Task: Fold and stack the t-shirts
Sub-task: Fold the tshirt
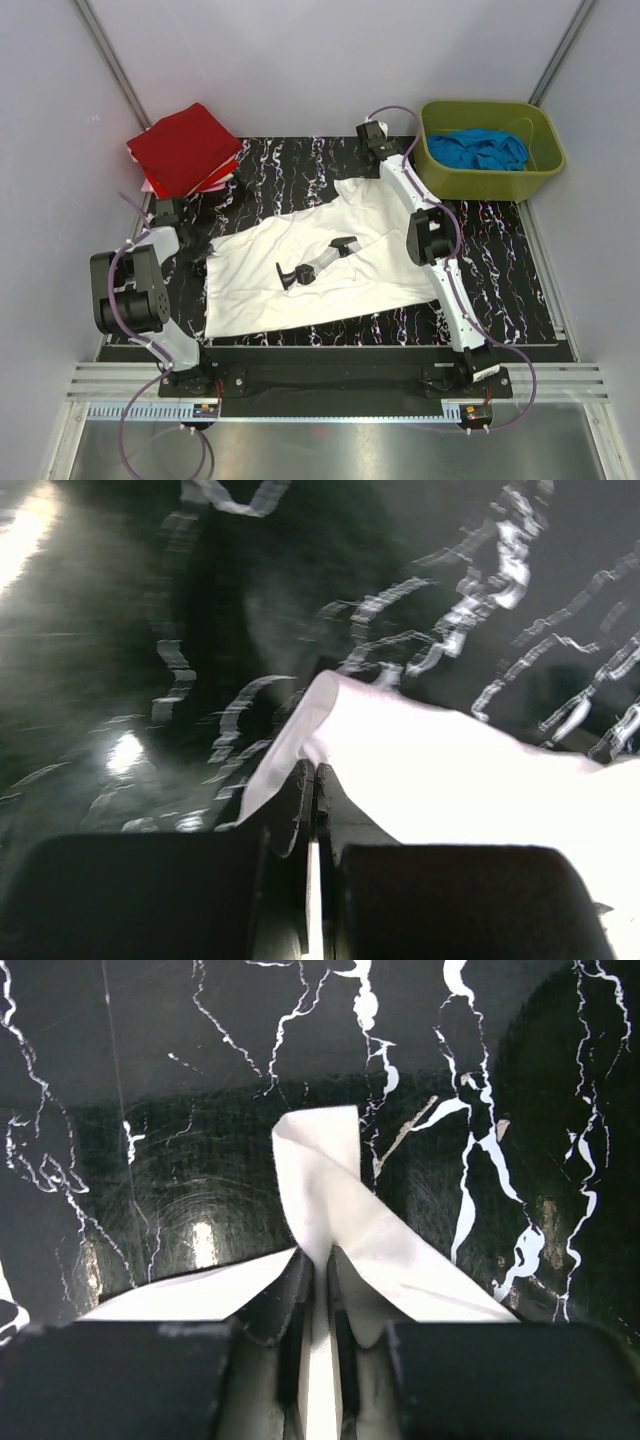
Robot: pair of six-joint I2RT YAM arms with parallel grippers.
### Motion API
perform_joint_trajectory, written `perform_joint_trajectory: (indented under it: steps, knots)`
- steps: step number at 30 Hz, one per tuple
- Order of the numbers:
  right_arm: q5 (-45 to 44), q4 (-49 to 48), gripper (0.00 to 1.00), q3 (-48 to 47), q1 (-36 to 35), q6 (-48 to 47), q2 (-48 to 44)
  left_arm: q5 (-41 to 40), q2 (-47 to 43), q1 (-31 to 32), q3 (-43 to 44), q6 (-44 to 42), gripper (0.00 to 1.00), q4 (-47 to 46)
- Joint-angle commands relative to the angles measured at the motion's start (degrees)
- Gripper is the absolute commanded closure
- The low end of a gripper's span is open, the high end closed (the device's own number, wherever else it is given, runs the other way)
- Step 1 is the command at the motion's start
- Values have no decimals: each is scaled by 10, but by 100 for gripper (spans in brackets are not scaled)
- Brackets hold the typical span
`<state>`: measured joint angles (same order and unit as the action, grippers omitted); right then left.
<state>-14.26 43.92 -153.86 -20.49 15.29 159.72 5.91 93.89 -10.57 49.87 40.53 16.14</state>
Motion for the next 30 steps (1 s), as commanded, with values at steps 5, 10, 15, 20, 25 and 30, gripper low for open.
perform_joint_trajectory:
  steps: [5,10,15,20,25,30]
  knots:
    - [25,-10,92,48,-3,4,-93,-24,-55,-15,36,-6,100,63]
    - [36,-20,98,83,-3,-8,-151,-12,-85,-14,63,-25,100,97]
    - [25,-16,100,157,-3,-4,-234,-4,-119,-15,69,-35,100,121]
    - [-1,-24,100,283,-2,8,-332,2,-125,-16,75,-48,100,134]
    - [-40,-55,100,433,2,14,-428,16,-104,-27,95,-64,100,140]
    - [-33,-69,100,488,9,18,-475,16,-84,-45,121,-78,100,161]
